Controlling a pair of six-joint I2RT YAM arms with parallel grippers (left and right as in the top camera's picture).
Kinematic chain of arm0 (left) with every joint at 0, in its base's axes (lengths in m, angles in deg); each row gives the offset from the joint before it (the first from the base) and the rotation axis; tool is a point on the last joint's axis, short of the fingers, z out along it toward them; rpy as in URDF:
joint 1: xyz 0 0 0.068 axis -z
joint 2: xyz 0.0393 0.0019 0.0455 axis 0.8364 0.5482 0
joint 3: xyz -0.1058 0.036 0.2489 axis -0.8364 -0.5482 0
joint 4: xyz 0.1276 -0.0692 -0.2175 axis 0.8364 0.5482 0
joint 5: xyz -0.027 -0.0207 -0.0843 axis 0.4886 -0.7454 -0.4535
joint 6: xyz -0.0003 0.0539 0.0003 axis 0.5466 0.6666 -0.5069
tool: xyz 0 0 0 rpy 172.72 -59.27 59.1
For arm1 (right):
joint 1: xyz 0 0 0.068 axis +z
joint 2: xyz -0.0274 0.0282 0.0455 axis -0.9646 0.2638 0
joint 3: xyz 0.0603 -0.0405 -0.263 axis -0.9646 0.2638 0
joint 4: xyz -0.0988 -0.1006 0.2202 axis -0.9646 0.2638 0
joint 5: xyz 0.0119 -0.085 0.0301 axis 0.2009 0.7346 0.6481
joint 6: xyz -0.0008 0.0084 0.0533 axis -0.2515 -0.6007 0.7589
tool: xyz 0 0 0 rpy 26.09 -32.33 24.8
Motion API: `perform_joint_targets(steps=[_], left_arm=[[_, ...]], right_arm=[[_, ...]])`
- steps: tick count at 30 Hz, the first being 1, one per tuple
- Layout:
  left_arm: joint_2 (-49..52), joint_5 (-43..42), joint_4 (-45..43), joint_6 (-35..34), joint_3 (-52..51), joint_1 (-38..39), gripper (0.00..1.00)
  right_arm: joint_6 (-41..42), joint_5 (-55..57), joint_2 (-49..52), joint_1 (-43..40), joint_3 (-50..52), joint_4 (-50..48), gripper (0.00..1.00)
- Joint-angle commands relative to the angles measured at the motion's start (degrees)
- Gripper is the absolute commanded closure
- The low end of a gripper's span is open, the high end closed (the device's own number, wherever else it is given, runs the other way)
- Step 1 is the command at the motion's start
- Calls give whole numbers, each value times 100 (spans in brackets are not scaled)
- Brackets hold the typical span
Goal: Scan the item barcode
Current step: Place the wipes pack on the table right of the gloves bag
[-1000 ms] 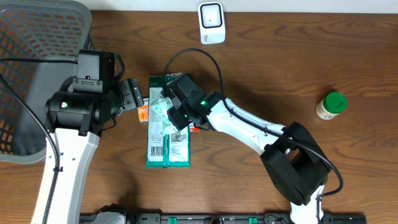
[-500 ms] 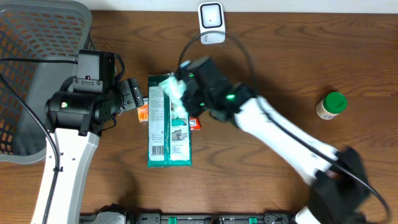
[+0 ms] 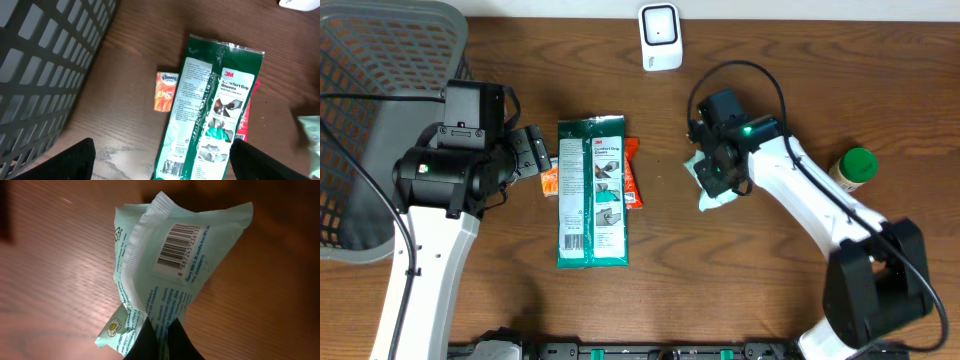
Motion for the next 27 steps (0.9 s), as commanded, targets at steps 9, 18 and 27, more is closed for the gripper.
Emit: perform_joint_targets(steps=[9,18,27], left_arm=[[-15,52,-72,35,94,-13,15],[496,-2570,-1049,39,-114,590,92],[2597,-4398,-3576,37,-114,1954,93]], right_arm=[[-90,-614,208,-348,-2,-258,27],[-428,-2940,-26,-1569,-623,986,99],[-1180,-5431,-20,-2802,437,573,99]])
